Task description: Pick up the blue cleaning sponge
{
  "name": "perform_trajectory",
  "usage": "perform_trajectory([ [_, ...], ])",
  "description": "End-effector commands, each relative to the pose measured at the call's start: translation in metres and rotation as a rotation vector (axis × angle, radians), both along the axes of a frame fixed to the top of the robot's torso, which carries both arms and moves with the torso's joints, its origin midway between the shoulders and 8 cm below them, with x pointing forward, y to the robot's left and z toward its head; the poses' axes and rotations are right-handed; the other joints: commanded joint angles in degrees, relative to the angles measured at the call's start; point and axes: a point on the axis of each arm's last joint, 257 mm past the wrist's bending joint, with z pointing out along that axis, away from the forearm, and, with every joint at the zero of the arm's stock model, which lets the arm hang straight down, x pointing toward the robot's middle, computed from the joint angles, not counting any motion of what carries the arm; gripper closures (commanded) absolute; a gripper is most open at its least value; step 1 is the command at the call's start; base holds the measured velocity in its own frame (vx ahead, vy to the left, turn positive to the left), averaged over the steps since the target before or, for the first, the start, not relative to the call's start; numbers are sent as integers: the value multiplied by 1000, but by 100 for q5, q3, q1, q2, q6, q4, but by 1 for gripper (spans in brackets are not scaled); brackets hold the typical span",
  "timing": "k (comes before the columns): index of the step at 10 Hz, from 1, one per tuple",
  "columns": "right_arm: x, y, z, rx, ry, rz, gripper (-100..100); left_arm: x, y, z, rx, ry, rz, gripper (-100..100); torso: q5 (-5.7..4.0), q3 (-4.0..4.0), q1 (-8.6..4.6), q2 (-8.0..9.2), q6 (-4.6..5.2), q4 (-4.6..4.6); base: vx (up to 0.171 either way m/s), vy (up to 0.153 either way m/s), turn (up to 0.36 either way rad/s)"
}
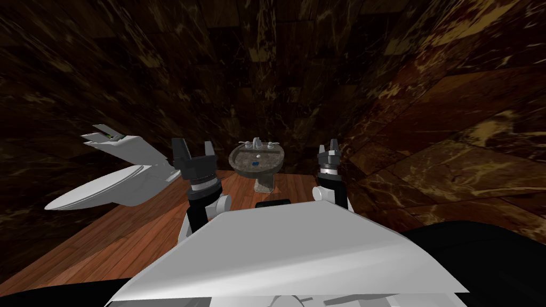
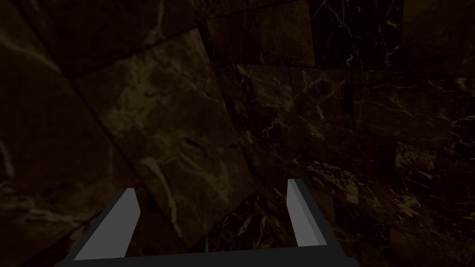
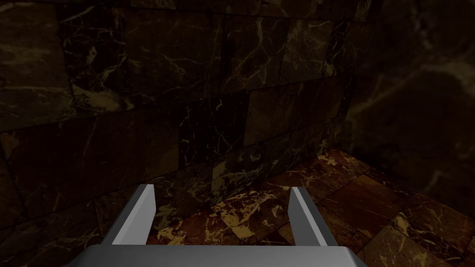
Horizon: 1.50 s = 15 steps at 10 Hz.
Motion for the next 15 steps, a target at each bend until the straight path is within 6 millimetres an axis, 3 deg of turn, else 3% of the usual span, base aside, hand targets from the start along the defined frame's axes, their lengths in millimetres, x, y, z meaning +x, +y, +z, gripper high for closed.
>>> perform_trajectory([
  [1,0,0,0,0,0,0,0,16,-3,-10,27,49,-13,-100,0,0,0,0,0,0,6,-44,-34],
  [4,0,0,0,0,0,0,0,51,-5,-33,55,151,-20,-100,-6,-3,-29,-5,1,-1,4,-82,-28],
  [7,0,0,0,0,0,0,0,67,-4,-45,60,203,-18,-100,-6,-1,-26,-1,1,0,-2,-59,-11],
  [8,0,0,0,0,0,0,0,82,-3,-55,66,248,-16,-100,-5,-1,-18,-1,0,0,1,-50,-27],
  [9,0,0,0,0,0,0,0,83,-3,-57,65,255,-15,-100,-4,-1,-18,-2,1,-1,3,-45,-8],
  [15,0,0,0,0,0,0,0,137,3,-100,72,431,1,-100,-6,0,-26,0,1,0,-3,-64,-12],
])
